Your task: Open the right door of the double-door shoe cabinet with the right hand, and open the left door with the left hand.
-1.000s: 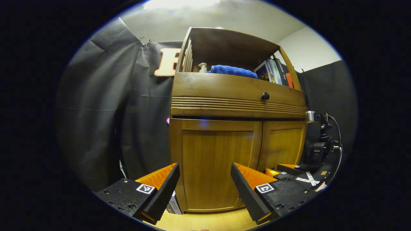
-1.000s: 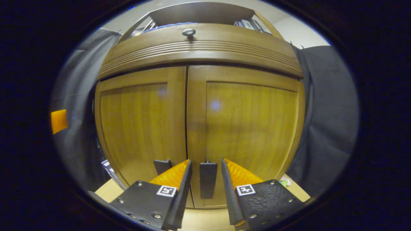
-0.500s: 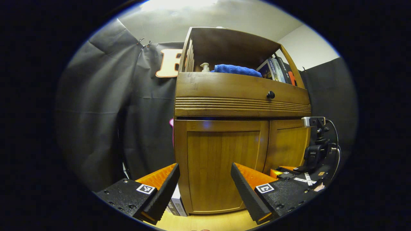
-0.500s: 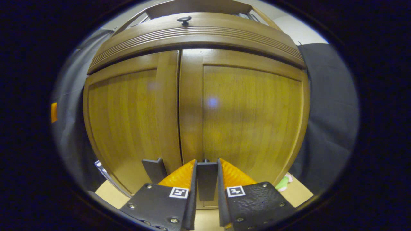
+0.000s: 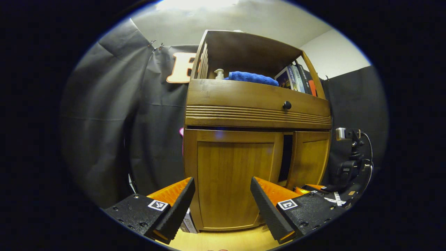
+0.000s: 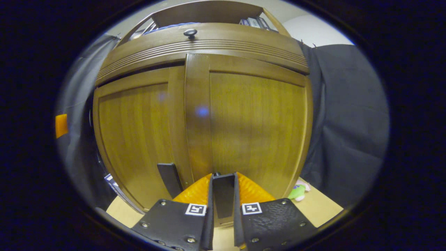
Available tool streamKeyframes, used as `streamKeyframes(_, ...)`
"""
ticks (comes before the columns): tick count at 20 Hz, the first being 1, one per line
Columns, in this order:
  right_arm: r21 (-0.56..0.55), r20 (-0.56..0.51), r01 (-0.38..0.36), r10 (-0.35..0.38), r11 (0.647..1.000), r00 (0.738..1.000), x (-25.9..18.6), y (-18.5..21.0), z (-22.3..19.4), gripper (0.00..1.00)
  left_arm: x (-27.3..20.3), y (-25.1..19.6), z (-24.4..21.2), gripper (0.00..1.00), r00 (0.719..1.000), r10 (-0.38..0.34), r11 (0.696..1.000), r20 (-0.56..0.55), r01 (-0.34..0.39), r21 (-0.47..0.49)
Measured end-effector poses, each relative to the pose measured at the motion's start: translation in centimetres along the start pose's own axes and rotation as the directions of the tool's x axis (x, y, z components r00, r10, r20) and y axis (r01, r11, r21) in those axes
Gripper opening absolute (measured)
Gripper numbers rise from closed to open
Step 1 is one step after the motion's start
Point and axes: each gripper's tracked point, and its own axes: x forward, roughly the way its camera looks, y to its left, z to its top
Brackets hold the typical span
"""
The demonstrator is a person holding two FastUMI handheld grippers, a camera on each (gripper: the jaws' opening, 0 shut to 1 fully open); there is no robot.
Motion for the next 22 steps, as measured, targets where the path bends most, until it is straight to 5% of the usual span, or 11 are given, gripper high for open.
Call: streamKeyframes(22,0.056,-0.022,0.048,-0.047,0.997,0.999,-9.0,-8.6,-1.2,0.22,-1.6,-10.2,-0.8,0.98,0.99,-0.142,0.99,-0.01,0.142,0.012)
